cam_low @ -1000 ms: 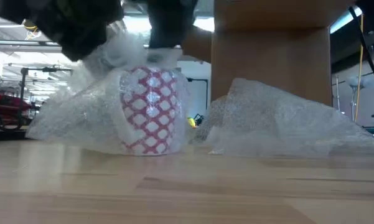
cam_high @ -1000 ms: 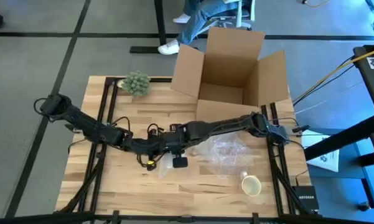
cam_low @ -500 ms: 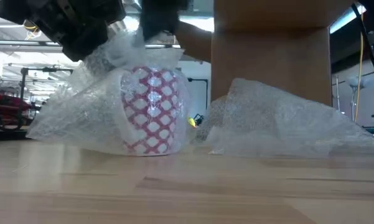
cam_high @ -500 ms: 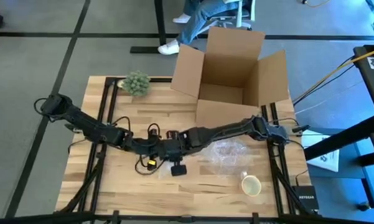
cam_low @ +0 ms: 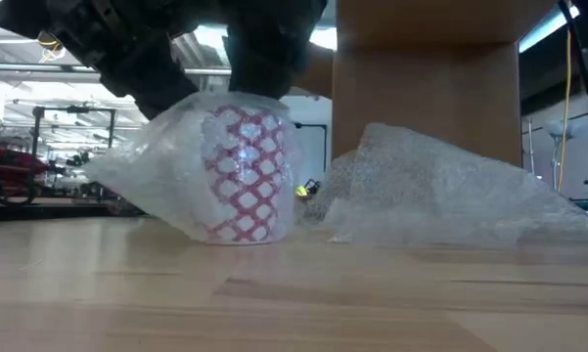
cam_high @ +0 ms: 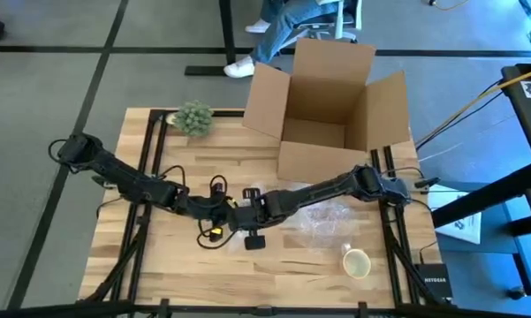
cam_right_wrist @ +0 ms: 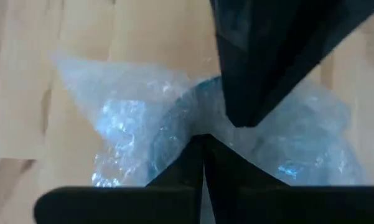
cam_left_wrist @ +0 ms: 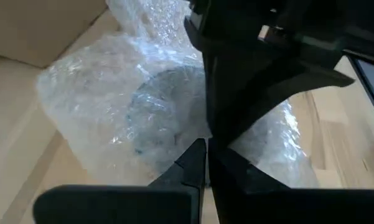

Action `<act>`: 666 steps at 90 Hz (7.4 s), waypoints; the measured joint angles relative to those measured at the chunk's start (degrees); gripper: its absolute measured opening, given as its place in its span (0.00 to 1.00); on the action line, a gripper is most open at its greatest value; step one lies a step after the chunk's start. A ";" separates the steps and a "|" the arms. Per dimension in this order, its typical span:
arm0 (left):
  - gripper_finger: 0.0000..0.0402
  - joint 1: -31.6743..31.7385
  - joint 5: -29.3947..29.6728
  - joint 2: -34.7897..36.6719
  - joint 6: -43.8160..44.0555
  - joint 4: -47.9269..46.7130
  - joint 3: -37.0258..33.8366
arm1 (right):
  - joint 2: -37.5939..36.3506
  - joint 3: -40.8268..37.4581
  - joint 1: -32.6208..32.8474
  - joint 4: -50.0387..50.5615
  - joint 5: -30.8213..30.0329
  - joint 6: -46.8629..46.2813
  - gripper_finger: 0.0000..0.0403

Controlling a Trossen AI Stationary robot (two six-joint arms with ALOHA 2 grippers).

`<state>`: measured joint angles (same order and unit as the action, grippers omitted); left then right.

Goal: Wrap mug
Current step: Wrap the red patterned mug with the bubble wrap

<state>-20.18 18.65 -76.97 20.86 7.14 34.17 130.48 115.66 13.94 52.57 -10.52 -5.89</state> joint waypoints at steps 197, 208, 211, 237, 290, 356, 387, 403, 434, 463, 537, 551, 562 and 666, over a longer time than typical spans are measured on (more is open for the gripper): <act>0.00 -0.17 -0.43 0.02 -0.54 1.22 -0.04 | -10.47 -3.73 -5.80 1.56 6.99 -3.94 0.00; 0.00 -0.17 -0.41 0.04 -0.55 1.32 -0.04 | -10.27 -4.42 -5.89 6.50 2.75 -4.48 0.00; 0.00 -0.17 -0.37 0.04 -0.57 1.36 -0.04 | -10.27 -5.09 -5.89 6.91 0.93 -4.69 0.00; 0.00 -0.17 -0.40 0.04 -0.70 1.55 -0.02 | -10.23 -9.42 -5.76 8.35 -7.03 -6.25 0.00; 0.00 -0.17 -0.43 0.00 -0.70 2.16 -0.02 | -10.23 -13.63 -5.96 -2.79 -9.54 -0.43 0.00; 0.00 -0.19 -0.50 0.00 0.04 2.76 -0.02 | -4.15 -12.25 -0.58 -13.01 4.61 -0.14 0.00; 0.00 -0.15 -0.24 0.04 0.12 2.38 0.00 | -5.75 -8.98 -0.80 -6.00 5.63 -1.45 0.00; 0.00 -0.17 -0.28 0.04 0.04 2.42 0.00 | -6.03 -4.30 -0.78 1.06 5.51 -1.58 0.00; 0.00 -0.17 -0.37 0.04 0.15 2.41 0.00 | -6.16 1.67 -0.84 3.04 0.11 -3.96 0.00; 0.00 -0.17 -0.53 0.04 0.17 2.71 0.02 | -2.08 -7.07 -1.34 -3.10 6.53 -5.86 0.00; 0.00 1.41 0.82 -8.19 0.92 10.12 0.30 | -1.22 -5.95 -1.21 -4.63 6.61 -4.22 0.00; 0.00 1.40 1.31 -8.24 0.90 9.86 0.31 | -2.93 -5.97 -1.17 -3.72 6.63 -4.32 0.00; 0.00 1.44 2.02 -8.13 0.92 9.26 0.21 | -6.20 -5.95 -1.17 -2.79 5.80 -4.27 0.00; 0.00 1.44 0.49 -8.46 1.22 8.68 0.00 | -13.00 -23.93 2.55 -6.18 6.66 -16.92 0.00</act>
<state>-18.74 19.14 -85.43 22.09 15.81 34.17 117.47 91.73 16.49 46.38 -3.85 -22.81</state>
